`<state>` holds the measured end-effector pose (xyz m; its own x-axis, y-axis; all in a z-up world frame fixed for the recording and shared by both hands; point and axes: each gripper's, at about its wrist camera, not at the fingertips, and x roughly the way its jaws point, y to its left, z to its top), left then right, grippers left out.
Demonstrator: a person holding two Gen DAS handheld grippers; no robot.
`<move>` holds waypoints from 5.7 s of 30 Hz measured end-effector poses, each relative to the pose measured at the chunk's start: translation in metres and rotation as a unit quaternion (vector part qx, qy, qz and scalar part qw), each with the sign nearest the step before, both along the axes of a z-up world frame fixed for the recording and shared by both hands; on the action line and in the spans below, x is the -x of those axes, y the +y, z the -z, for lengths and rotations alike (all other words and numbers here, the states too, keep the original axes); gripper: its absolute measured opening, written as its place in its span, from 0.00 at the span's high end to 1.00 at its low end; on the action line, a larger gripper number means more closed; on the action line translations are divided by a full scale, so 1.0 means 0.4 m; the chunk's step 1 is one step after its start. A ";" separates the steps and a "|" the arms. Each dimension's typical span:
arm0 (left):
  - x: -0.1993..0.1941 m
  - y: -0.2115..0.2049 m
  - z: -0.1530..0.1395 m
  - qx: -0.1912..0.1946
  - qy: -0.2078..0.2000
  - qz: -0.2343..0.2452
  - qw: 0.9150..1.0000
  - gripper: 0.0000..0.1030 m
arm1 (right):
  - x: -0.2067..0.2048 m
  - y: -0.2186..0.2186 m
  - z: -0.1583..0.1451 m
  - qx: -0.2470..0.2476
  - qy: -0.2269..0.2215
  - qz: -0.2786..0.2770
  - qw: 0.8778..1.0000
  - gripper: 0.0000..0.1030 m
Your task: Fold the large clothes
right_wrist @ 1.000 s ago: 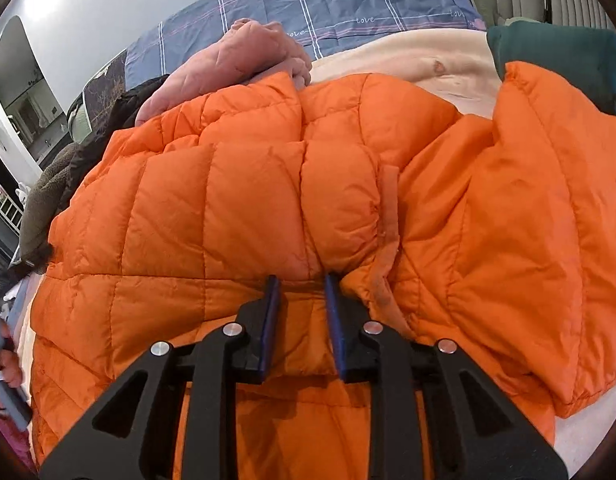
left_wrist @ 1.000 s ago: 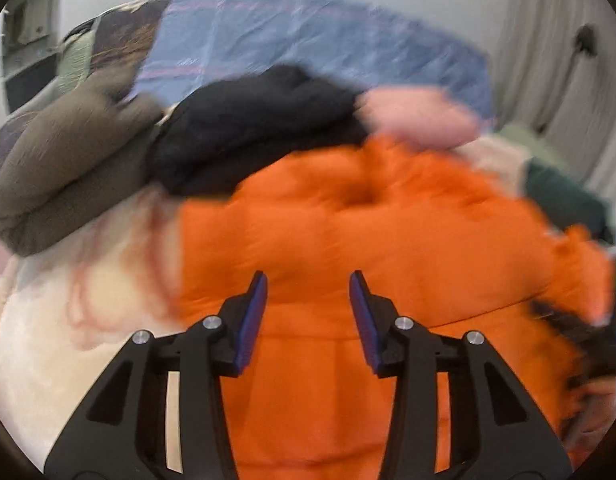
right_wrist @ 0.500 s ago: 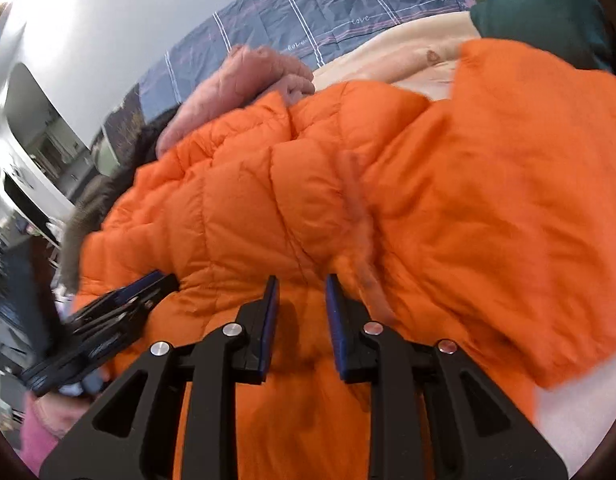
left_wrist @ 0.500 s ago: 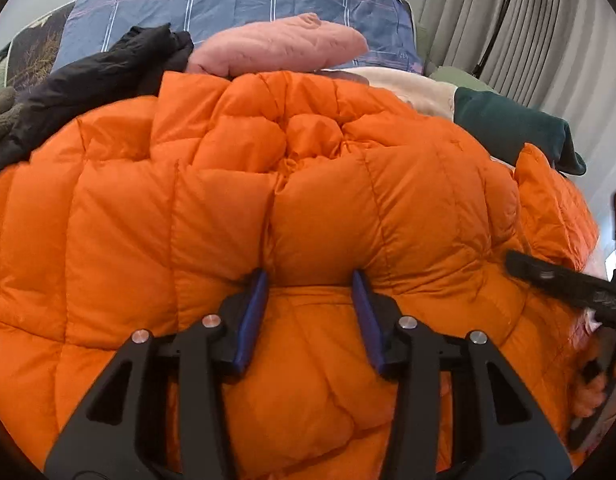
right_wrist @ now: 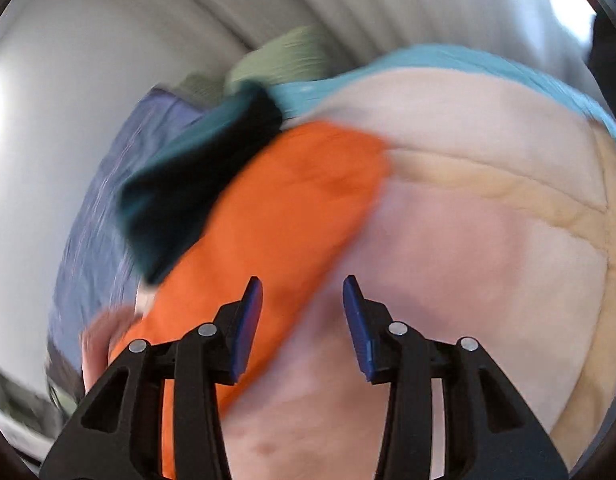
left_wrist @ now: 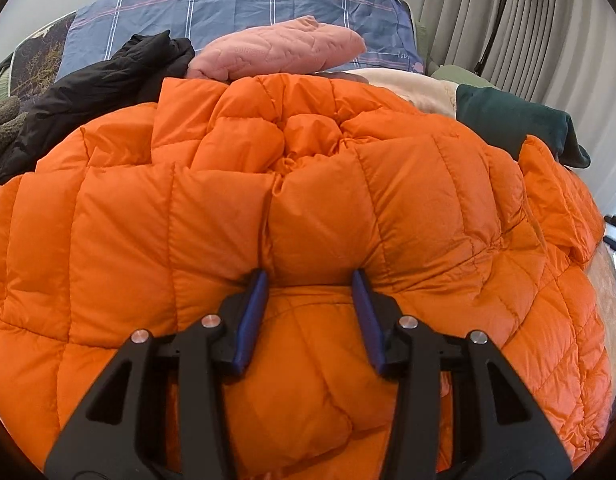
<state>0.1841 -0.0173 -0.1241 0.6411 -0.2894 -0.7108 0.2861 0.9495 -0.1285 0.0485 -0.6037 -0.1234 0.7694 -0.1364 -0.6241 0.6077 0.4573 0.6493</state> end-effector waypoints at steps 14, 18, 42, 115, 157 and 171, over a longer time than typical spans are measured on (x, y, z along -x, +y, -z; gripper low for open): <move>-0.003 -0.001 -0.003 0.003 0.001 0.000 1.000 0.56 | -0.148 0.114 -0.137 -0.040 -0.145 -0.086 0.985 0.93; -0.001 0.002 -0.003 0.007 0.000 -0.001 1.000 0.56 | -0.238 0.437 -0.284 0.036 -0.189 -0.254 0.948 0.93; 0.038 0.209 -0.088 0.292 0.066 0.005 0.954 0.21 | -0.298 1.101 -0.052 0.169 -0.040 -0.570 0.803 0.72; 0.413 0.446 -0.003 0.041 0.066 0.000 0.997 0.29 | -0.013 0.697 0.004 0.189 0.055 -0.436 0.878 0.51; 0.891 0.432 -0.376 0.135 -0.187 0.052 0.972 0.96 | 0.489 0.595 -0.335 0.134 -0.254 -0.402 0.870 0.99; 0.638 0.445 -0.319 0.133 -0.134 -0.005 0.982 0.92 | 0.178 0.639 -0.294 0.183 -0.180 -0.377 0.890 0.99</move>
